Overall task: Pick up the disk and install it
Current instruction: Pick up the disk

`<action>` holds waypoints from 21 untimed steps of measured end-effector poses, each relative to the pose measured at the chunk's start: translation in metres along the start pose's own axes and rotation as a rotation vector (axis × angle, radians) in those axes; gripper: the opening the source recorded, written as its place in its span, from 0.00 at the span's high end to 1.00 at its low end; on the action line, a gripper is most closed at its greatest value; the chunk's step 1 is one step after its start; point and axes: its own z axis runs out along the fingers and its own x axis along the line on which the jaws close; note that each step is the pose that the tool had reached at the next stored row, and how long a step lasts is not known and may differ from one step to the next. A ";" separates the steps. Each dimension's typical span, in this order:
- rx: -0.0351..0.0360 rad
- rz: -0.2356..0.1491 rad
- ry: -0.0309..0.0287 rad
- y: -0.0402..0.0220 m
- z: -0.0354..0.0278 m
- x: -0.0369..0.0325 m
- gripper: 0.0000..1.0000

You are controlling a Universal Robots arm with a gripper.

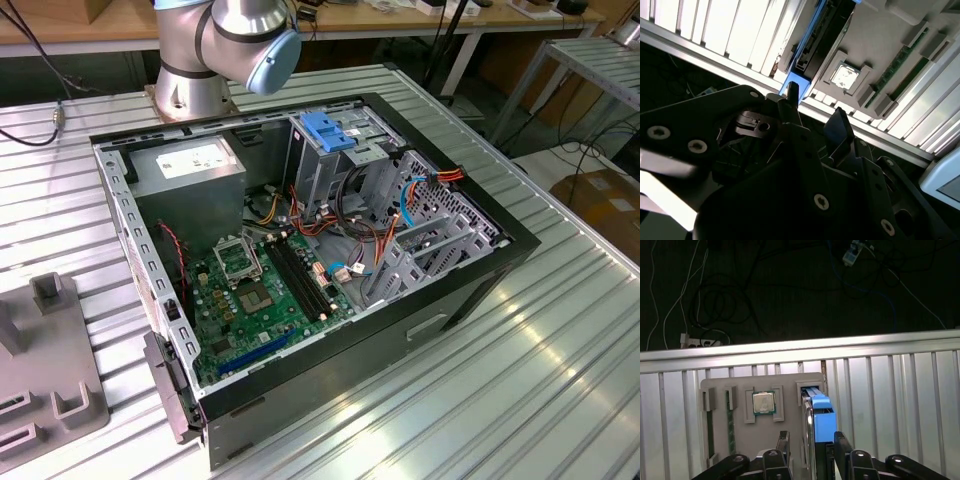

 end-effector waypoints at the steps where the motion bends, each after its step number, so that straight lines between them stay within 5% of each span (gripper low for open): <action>1: -0.0002 0.000 0.0001 -0.0001 0.0015 0.0000 0.52; 9: 0.0002 0.000 0.0003 0.0003 0.0144 -0.0034 0.52; 21: 0.0006 0.000 0.0004 0.0006 0.0153 -0.0035 0.52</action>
